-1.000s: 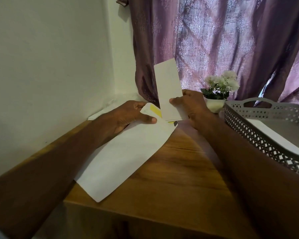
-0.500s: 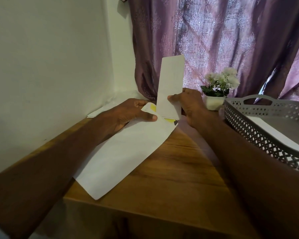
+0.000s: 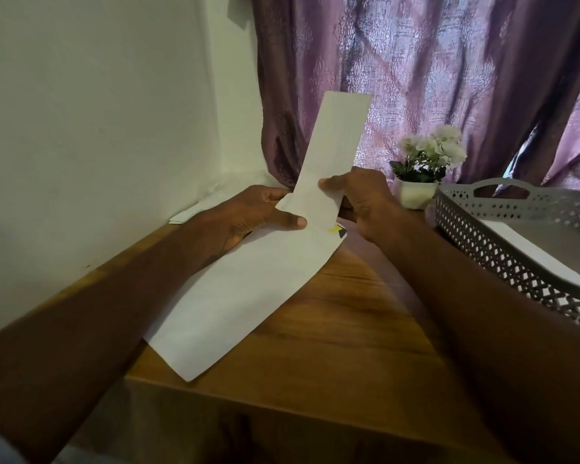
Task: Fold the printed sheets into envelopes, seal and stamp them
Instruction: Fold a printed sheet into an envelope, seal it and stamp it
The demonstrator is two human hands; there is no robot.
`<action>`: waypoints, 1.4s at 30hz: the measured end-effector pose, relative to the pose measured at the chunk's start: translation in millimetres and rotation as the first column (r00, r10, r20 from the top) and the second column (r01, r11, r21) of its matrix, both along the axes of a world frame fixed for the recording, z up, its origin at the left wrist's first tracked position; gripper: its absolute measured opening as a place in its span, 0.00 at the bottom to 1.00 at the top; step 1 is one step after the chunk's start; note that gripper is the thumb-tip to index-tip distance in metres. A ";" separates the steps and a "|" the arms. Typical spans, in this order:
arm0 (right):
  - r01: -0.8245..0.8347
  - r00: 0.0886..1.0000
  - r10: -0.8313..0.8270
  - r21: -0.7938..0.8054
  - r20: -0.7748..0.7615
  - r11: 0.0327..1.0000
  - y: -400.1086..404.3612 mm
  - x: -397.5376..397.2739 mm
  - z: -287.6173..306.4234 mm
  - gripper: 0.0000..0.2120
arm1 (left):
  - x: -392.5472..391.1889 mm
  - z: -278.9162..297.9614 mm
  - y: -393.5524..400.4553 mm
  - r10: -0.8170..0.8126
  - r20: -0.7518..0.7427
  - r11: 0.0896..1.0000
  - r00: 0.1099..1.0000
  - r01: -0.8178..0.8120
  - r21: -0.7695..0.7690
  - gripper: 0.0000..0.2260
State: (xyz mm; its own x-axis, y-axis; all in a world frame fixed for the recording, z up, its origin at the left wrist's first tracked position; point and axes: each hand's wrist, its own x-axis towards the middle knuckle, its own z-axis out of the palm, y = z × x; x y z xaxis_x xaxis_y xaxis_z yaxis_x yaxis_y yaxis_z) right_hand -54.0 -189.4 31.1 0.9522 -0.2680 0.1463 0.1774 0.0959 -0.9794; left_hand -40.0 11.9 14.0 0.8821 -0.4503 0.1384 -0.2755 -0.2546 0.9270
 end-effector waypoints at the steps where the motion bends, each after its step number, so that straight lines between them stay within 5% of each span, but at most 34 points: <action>1: -0.009 1.000 0.009 0.003 -0.016 1.000 0.4 0.0 -0.1 0.18 | 0.2 0.1 0.5 0.006 0.001 1.000 1.000 -0.006 0.003 0.21; 8: -0.071 0.988 0.076 0.039 -0.137 0.997 -2.5 -4.5 -3.2 0.17 | 1.0 1.6 0.4 0.052 -0.012 0.999 0.999 -0.052 -0.009 0.17; 26: -0.085 0.988 0.099 0.121 -0.120 0.989 -2.4 -2.7 -6.7 0.16 | -6.4 3.0 0.9 0.074 -0.015 0.997 0.997 -0.074 -0.002 0.24; 37: -0.050 0.995 0.046 -0.047 -0.086 0.998 -9.8 2.2 -3.5 0.21 | -2.1 2.3 2.8 0.064 -0.043 0.997 0.997 -0.066 -0.049 0.28; 42: -0.094 0.996 0.094 -0.132 -0.003 0.987 -4.3 -5.0 -2.9 0.16 | -1.9 -0.5 0.8 0.028 -0.051 0.999 0.998 -0.029 -0.029 0.22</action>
